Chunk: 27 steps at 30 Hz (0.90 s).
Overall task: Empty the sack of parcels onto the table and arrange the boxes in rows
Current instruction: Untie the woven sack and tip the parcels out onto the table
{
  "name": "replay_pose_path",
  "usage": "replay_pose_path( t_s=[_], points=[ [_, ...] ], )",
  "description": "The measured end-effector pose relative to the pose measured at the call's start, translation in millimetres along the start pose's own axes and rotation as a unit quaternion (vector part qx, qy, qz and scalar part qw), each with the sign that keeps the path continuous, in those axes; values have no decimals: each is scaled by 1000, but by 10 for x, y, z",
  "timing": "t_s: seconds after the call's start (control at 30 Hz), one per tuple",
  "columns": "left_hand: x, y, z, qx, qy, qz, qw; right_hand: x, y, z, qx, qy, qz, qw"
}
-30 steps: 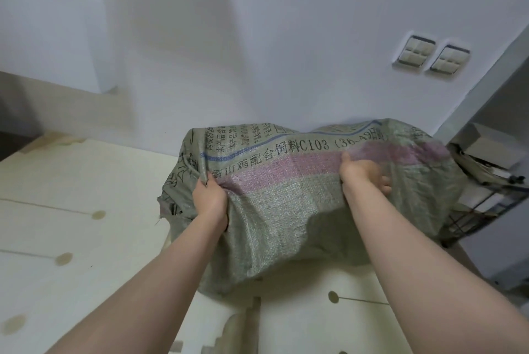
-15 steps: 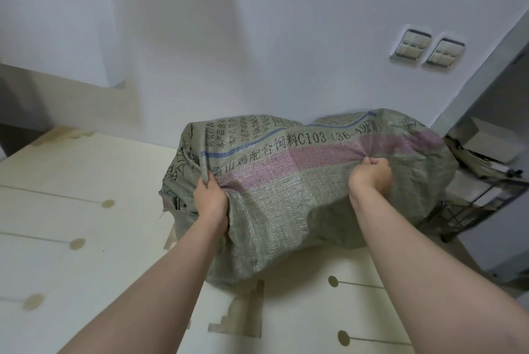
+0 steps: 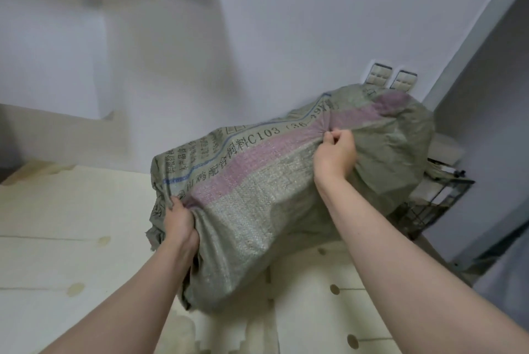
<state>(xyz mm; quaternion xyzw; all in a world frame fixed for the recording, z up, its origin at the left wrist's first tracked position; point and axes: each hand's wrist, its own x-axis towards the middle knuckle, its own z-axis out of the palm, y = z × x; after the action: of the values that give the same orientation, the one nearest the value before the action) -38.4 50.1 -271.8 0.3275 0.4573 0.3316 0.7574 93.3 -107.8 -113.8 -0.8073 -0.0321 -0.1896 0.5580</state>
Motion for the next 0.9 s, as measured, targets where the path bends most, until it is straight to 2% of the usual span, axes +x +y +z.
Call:
replay_pose_path(
  t_s=[0.17, 0.3, 0.4, 0.5, 0.57, 0.63, 0.73, 0.8, 0.9],
  points=[
    [191, -158, 183, -134, -40, -85, 987, -11, -493, 149, -3, 9, -143, 990],
    [92, -248, 508, -206, -136, -164, 955, -99, -762, 258, -43, 7, -291, 956],
    [134, -381, 585, -233, -166, -219, 933, -182, -803, 392, -157, -39, -343, 925],
    [414, -613, 477, -237, -170, -240, 926, -253, -685, 646, -347, -128, -371, 852],
    [533, -598, 364, -224, -166, -227, 933, -266, -544, 831, -404, -177, -380, 813],
    [644, -505, 247, -202, -151, -198, 947, -267, -473, 978, -402, -193, -394, 803],
    [789, -361, 231, -111, -94, -136, 980, -216, -520, 1093, -354, -230, -396, 815],
    [689, -136, 343, 20, -59, -72, 995, -184, -561, 1091, -322, -264, -397, 818],
    [248, 354, 638, 173, -29, 96, 980, -114, -523, 958, -196, -324, -392, 838]
  ],
)
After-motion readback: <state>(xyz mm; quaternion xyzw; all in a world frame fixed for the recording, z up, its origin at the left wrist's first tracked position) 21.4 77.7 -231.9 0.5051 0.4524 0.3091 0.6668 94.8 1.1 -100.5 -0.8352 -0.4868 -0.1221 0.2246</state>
